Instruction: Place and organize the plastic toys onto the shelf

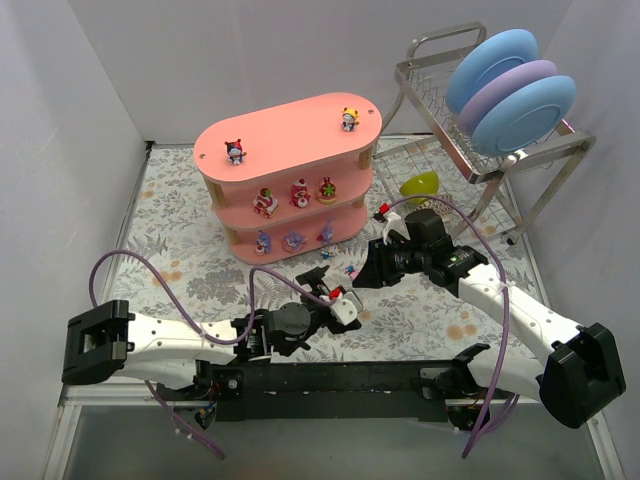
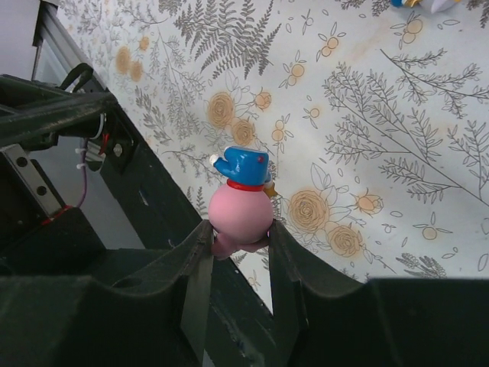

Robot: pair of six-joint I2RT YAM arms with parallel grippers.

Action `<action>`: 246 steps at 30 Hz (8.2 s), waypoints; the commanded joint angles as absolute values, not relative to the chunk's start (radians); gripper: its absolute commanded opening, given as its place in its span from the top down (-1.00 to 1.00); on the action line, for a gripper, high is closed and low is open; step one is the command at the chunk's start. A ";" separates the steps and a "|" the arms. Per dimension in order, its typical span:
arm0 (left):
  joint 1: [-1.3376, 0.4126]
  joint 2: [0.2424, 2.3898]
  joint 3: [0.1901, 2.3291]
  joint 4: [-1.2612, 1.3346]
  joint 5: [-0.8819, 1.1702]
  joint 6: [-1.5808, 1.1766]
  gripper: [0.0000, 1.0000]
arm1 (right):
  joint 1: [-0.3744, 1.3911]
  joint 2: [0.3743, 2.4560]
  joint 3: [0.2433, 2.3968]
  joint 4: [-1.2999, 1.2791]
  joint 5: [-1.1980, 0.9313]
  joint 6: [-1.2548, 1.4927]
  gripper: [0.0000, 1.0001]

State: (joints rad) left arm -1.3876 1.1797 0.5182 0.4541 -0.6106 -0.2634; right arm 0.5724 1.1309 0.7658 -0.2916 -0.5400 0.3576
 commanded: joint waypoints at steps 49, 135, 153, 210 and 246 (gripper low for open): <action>-1.413 1.324 0.532 0.764 -0.598 0.179 -0.11 | 0.575 1.065 0.802 -0.298 -0.689 0.488 0.97; -1.240 1.217 0.632 0.347 -0.496 -0.270 1.00 | 0.552 1.002 0.877 -0.350 -0.625 0.394 -0.40; -1.146 1.037 0.698 0.138 -0.433 -1.093 1.00 | 0.543 0.850 0.690 0.020 -0.529 0.305 -0.33; -0.801 1.640 1.953 -0.451 -0.621 -1.098 1.00 | 0.543 0.644 0.508 0.002 -0.367 0.143 -0.32; -0.758 1.674 1.945 -0.494 -0.532 -1.158 0.07 | 0.543 0.655 0.497 0.005 -0.388 0.141 -0.32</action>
State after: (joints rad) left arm -0.7647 1.7119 1.9396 -0.4774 -0.5339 -1.1606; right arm 0.5449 0.6544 0.4934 -0.0101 -0.3691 0.1528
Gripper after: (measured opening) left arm 0.446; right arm 0.663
